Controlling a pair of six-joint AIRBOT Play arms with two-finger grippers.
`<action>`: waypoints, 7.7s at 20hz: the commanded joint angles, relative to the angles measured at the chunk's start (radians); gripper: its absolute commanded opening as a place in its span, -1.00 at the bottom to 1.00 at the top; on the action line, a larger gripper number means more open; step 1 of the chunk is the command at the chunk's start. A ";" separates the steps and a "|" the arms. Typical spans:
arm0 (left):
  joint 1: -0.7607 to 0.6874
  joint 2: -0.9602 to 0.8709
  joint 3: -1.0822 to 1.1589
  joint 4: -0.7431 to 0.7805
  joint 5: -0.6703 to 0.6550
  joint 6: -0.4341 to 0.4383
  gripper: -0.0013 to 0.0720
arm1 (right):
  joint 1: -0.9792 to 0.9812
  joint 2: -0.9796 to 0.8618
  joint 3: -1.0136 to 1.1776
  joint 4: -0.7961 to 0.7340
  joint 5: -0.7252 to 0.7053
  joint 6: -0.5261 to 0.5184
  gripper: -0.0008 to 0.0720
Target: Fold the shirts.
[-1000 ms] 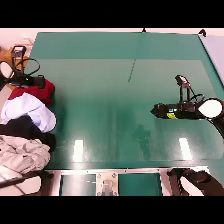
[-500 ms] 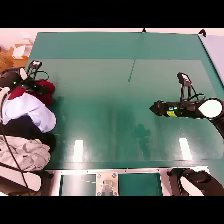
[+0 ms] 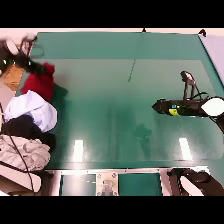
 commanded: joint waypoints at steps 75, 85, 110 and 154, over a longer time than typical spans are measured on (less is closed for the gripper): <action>-0.015 0.846 0.155 -0.603 -0.067 -0.178 -0.91 | -0.266 0.062 0.978 0.342 0.022 -0.258 -0.94; -0.016 0.260 -0.435 -0.547 0.010 -0.056 -0.91 | -0.018 -0.728 0.872 0.369 0.039 -0.242 -0.94; -0.015 -0.182 -0.227 -0.594 -0.034 0.049 -0.91 | -0.200 0.129 -0.476 0.237 0.187 0.183 0.22; 0.083 -0.121 -0.446 -0.562 -0.274 0.397 0.51 | -0.438 -0.632 0.253 0.129 0.158 -0.237 -0.93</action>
